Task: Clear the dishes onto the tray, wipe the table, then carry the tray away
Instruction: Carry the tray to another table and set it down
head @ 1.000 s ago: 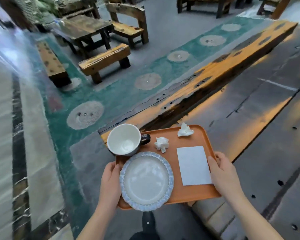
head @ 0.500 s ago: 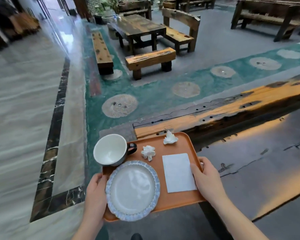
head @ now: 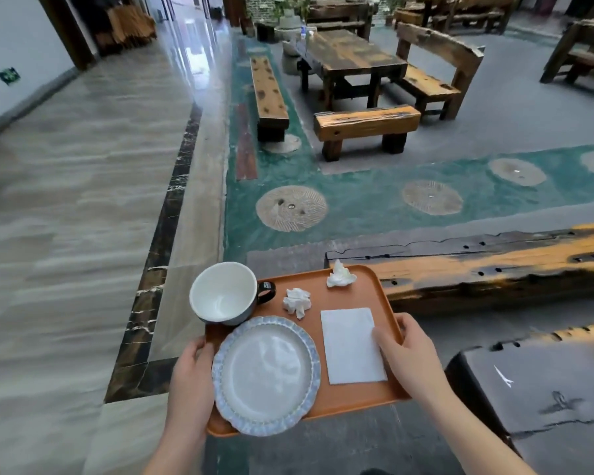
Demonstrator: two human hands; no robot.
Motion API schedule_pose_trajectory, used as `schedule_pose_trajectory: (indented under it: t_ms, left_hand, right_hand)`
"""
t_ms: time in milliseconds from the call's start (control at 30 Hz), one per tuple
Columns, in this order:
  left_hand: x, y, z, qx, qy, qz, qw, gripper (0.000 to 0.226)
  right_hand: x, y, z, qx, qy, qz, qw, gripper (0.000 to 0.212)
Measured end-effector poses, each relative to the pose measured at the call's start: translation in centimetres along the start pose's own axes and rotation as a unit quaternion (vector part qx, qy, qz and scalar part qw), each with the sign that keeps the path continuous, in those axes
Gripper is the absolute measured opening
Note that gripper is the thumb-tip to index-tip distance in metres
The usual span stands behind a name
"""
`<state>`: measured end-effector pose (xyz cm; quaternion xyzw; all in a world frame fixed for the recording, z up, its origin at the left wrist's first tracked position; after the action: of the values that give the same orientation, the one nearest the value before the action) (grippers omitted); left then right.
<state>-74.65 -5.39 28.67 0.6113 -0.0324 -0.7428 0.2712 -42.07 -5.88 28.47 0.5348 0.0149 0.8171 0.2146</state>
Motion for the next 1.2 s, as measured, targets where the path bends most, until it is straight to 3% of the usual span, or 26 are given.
schedule_pose_trajectory:
  t_ms: [467, 833, 1200]
  left_hand:
    - [-1.2, -12.6, 1.8, -0.086, 0.059, 0.055, 0.993, 0.018]
    - [-12.9, -30.6, -4.5, -0.119, 0.035, 0.023, 0.992, 0.020]
    - [-21.7, -48.7, -11.3, -0.076, 0.009, 0.002, 0.997, 0.016]
  right_hand:
    - [6.5, -14.2, -11.1, 0.081, 0.039, 0.022, 0.996, 0.054]
    - [14.3, -34.7, -14.8, 0.169, 0.012, 0.036, 0.985, 0.045]
    - [20.8, -52.1, -17.4, 0.144, -0.021, 0.014, 0.989, 0.041]
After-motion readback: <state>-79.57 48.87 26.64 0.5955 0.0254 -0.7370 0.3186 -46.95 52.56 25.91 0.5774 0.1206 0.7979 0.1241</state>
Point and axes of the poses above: each hand's wrist, its own y-axis away from the middle knuckle, its own z-axis out of the back of the hand, x = y × z, the point moved 5 cm from there along -y, towards the middle knuckle, and after that the axes turned 3 degrees about -y, right-handed, at the moved point
